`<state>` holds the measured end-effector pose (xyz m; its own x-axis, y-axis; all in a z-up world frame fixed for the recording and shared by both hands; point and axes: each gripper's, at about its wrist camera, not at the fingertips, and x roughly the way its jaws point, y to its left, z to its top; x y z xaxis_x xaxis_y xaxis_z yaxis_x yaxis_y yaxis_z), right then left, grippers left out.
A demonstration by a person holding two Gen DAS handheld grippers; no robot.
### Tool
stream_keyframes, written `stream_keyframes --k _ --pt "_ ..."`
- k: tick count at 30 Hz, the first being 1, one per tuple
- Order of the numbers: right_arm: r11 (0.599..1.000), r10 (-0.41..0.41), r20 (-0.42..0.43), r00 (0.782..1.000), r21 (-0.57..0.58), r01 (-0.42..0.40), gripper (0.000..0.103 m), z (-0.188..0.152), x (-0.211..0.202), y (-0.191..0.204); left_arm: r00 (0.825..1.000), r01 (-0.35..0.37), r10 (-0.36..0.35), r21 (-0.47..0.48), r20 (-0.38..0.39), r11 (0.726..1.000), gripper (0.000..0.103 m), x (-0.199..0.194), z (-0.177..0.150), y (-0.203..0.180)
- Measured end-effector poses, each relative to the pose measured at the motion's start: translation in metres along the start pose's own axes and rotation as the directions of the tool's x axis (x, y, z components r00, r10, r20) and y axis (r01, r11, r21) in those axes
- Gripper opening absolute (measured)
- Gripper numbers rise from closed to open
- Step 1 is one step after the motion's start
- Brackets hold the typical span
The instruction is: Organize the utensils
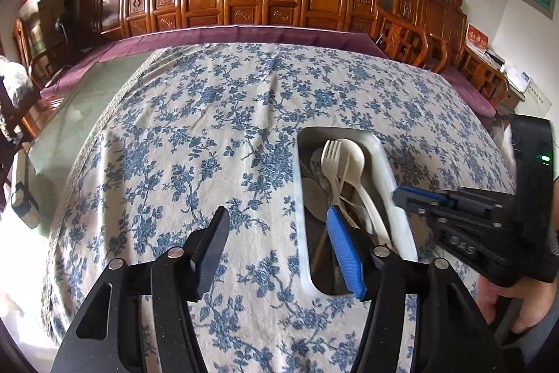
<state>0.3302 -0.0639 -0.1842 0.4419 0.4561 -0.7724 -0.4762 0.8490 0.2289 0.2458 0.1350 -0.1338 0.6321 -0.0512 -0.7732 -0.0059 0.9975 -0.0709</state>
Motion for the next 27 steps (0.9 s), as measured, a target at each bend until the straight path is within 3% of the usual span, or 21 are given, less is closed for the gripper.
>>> stream_keyframes --k 4,5,6,9,11,13,19,24,27 --pt "1.000 -0.021 0.050 0.999 -0.004 0.022 0.010 -0.014 -0.039 -0.004 1.000 -0.006 0.005 0.012 0.021 1.000 0.074 -0.018 -0.007 -0.014" --pt "1.000 -0.027 0.066 0.997 0.000 0.027 0.014 -0.019 -0.052 -0.006 1.000 -0.008 0.007 0.013 0.025 1.000 0.080 -0.021 -0.009 -0.017" --pt "0.999 -0.033 0.078 0.996 0.005 0.032 0.022 -0.022 -0.060 -0.007 0.999 -0.009 0.008 0.014 0.031 1.000 0.082 -0.025 -0.011 -0.020" --pt "0.999 -0.041 0.113 0.993 0.022 0.039 0.030 -0.034 -0.088 -0.012 0.999 -0.008 0.007 0.021 0.045 1.000 0.090 -0.038 -0.019 -0.033" --pt "0.998 -0.061 0.131 0.989 0.027 0.058 0.042 -0.042 -0.105 -0.014 0.998 -0.015 0.015 0.016 0.060 1.000 0.094 -0.045 -0.023 -0.040" --pt "0.995 -0.094 0.157 0.983 0.041 0.088 0.061 -0.051 -0.124 -0.016 0.997 -0.032 0.032 0.005 0.069 0.999 0.095 -0.053 -0.029 -0.047" --pt "0.988 -0.155 0.232 0.960 0.062 0.144 0.088 -0.077 -0.176 -0.020 0.994 -0.027 0.030 -0.023 0.103 0.999 0.095 -0.077 -0.043 -0.064" --pt "0.979 -0.204 0.270 0.941 0.071 0.192 0.100 -0.096 -0.207 -0.022 0.993 -0.024 0.024 -0.003 0.116 1.000 0.095 -0.093 -0.055 -0.081" --pt "0.972 -0.232 0.281 0.931 0.088 0.216 0.100 -0.109 -0.221 -0.025 0.993 -0.023 0.021 0.012 0.112 1.000 0.095 -0.099 -0.062 -0.090"
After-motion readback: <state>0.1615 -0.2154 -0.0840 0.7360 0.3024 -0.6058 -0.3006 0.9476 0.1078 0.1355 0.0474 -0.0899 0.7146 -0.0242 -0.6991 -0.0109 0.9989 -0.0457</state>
